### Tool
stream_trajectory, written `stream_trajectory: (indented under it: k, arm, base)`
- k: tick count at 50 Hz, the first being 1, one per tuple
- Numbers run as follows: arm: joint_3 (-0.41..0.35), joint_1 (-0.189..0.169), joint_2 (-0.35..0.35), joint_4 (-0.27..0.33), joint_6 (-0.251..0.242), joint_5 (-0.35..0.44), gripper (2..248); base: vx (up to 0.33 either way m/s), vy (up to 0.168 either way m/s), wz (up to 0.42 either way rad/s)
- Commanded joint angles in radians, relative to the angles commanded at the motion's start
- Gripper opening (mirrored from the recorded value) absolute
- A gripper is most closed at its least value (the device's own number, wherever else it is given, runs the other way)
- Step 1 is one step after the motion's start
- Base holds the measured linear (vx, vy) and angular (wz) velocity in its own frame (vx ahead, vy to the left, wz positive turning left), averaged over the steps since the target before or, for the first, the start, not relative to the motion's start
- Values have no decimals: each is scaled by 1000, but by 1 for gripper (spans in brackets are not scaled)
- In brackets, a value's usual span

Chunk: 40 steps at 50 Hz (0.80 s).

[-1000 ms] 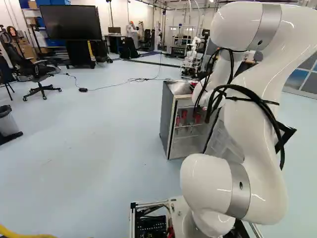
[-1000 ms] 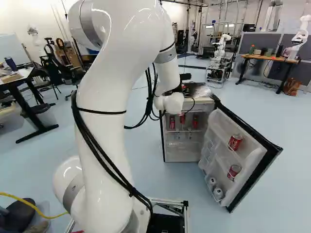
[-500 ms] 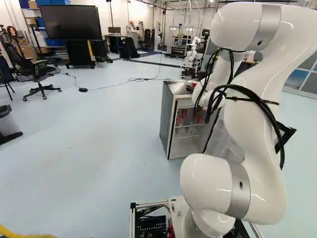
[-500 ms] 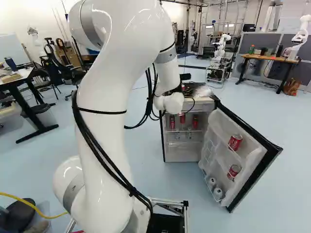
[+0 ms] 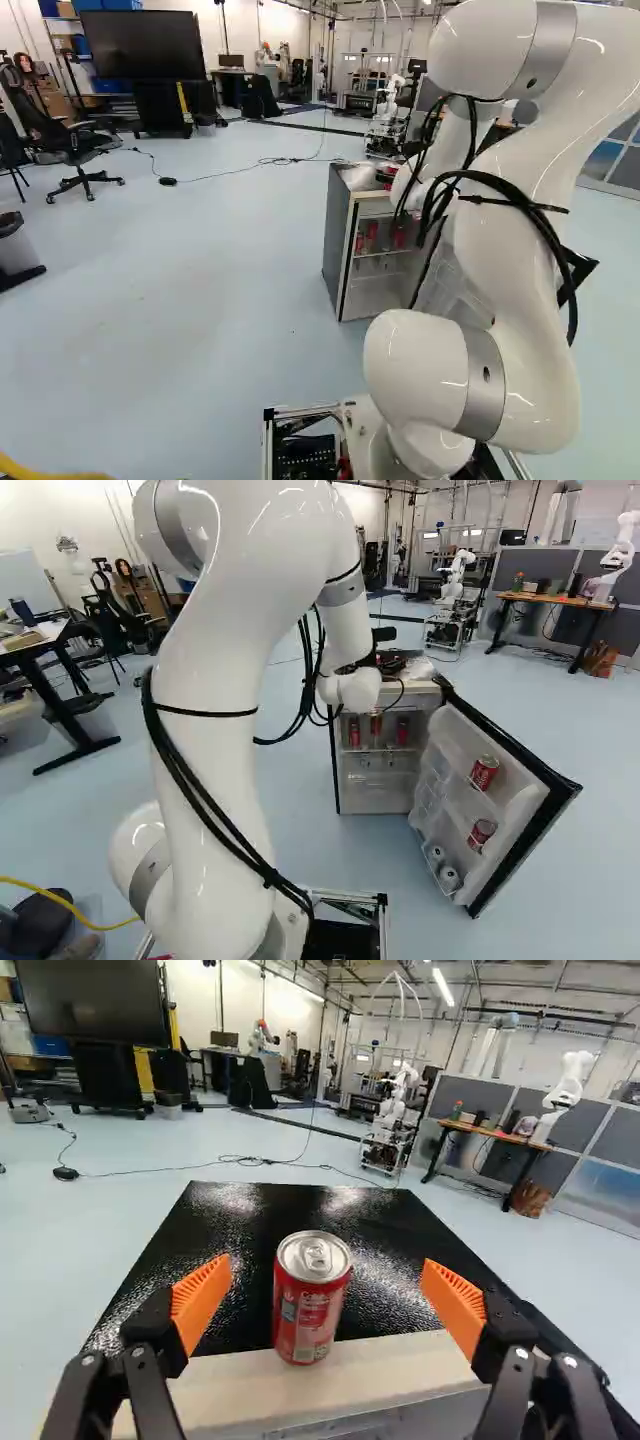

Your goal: Grab a drink from the fridge

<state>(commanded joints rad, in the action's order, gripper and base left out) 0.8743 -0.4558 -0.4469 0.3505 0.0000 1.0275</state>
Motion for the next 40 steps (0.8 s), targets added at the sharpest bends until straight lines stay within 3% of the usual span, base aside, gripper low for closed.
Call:
stream_trajectory:
  k: [40]
  arm:
    - [-21,-122,96,0,0,0,247]
  base:
    - [0,0,0]
